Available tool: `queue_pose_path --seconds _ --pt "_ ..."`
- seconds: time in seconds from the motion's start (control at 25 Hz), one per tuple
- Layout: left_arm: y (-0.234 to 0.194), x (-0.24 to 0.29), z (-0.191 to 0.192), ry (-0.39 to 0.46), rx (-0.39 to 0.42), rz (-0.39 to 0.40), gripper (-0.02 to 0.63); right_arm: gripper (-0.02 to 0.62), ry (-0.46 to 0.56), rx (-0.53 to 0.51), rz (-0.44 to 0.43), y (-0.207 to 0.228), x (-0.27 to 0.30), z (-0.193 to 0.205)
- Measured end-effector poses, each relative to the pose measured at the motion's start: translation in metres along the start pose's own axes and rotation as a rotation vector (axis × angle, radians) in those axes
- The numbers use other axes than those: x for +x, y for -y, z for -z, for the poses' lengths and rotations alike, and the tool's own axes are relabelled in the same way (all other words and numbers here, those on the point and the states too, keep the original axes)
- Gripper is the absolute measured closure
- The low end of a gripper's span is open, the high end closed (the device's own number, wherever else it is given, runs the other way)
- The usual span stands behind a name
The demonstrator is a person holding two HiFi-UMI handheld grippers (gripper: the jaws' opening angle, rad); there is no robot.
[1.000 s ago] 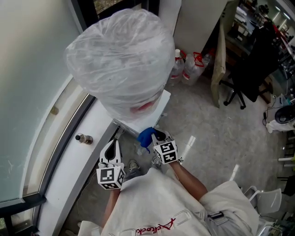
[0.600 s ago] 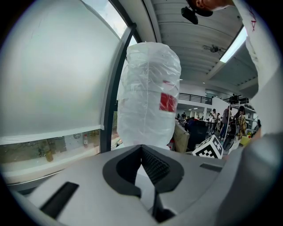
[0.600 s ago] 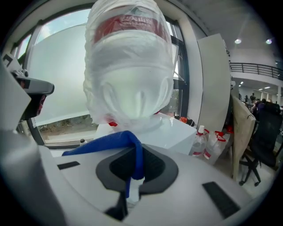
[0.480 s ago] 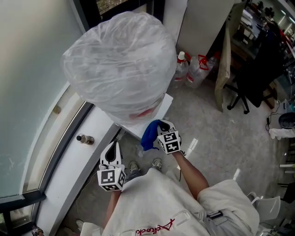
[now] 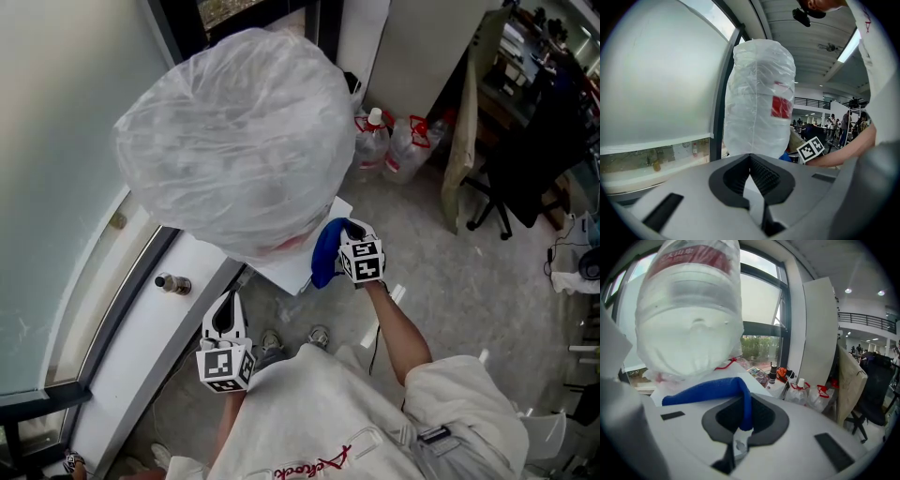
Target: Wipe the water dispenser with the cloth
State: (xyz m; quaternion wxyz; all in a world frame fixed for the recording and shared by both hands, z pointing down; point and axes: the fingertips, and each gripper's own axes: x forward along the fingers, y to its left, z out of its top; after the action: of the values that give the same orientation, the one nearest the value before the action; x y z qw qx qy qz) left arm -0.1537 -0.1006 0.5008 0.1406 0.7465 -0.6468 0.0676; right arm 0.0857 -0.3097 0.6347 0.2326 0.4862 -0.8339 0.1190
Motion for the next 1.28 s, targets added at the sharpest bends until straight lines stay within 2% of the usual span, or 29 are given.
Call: queue_pose_path --seconds 0.36,0.6,0.76,1.0,1.28 --pt "0.004 0.002 0.001 -0.02 0.015 0.0 0.595 0.572 0.018 0.035 0.103 0.067 0.017 -0.016" --pt "0.006 -0.002 0.003 -0.025 0.023 0.019 0.595 0.572 0.073 0.016 0.123 0.072 -0.008 -0.029" --pt "0.01 -0.004 0.006 -0.026 0.026 0.053 0.595 0.572 0.125 -0.024 0.101 0.039 -0.046 -0.03" --pt "0.019 -0.008 0.008 -0.013 0.029 0.113 0.595 0.572 0.177 -0.058 0.024 -0.041 -0.107 -0.018" --pt "0.024 -0.015 0.009 -0.005 0.028 0.154 0.595 0.572 0.153 -0.043 -0.133 -0.144 -0.149 0.014"
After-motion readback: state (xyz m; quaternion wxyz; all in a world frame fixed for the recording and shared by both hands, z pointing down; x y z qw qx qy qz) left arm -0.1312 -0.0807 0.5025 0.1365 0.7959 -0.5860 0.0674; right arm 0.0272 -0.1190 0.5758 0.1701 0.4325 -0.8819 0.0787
